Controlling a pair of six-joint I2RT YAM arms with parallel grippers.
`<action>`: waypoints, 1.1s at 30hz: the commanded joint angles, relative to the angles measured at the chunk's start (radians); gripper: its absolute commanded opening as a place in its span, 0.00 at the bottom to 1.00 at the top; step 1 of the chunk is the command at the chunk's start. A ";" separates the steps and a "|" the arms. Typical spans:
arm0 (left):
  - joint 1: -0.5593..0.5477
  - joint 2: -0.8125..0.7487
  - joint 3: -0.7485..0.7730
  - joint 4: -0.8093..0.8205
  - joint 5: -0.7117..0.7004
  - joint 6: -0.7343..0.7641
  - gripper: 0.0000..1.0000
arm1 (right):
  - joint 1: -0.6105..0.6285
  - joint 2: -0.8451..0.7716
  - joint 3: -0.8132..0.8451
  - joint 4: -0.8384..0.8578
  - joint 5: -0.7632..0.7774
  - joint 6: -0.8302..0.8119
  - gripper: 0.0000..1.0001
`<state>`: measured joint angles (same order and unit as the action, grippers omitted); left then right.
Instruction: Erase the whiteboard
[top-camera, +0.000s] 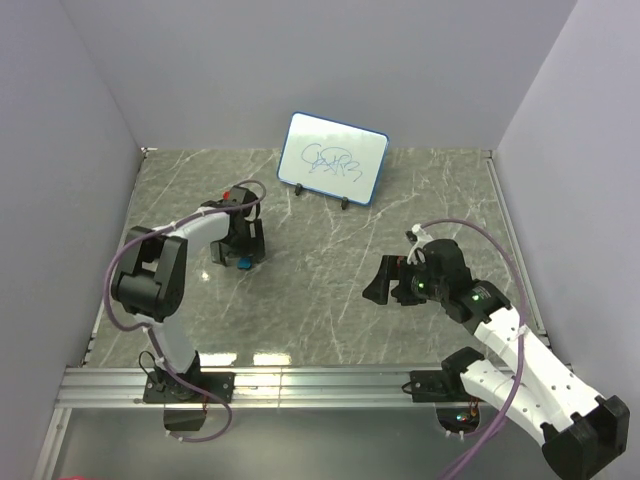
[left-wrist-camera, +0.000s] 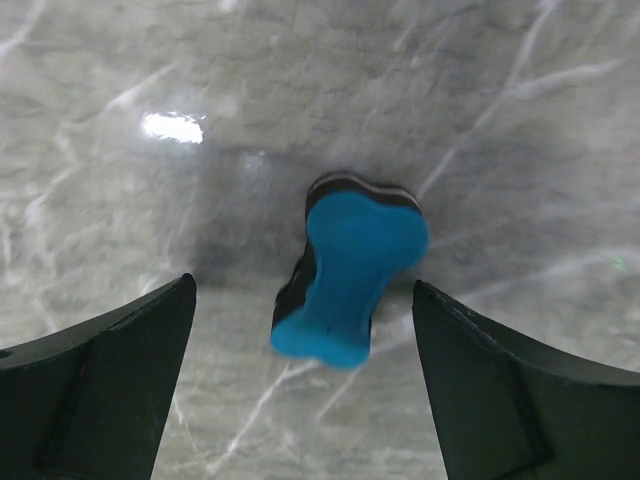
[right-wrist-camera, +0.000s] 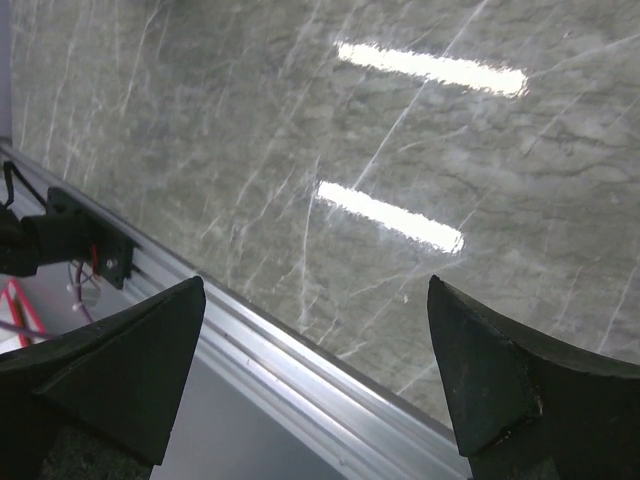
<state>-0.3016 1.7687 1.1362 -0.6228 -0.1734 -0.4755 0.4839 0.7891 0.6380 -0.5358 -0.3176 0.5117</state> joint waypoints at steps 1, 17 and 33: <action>-0.001 0.028 0.043 0.031 0.018 0.044 0.94 | -0.001 -0.002 0.060 -0.036 -0.069 -0.022 0.98; -0.001 0.005 -0.027 0.058 0.098 0.020 0.49 | 0.001 0.035 0.091 -0.013 0.009 0.033 0.98; -0.001 -0.124 0.168 -0.098 0.166 -0.037 0.00 | -0.108 0.531 0.676 -0.027 -0.126 -0.009 0.99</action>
<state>-0.3000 1.7535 1.2125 -0.6632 -0.0364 -0.4946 0.4252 1.2388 1.1656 -0.5770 -0.3931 0.5205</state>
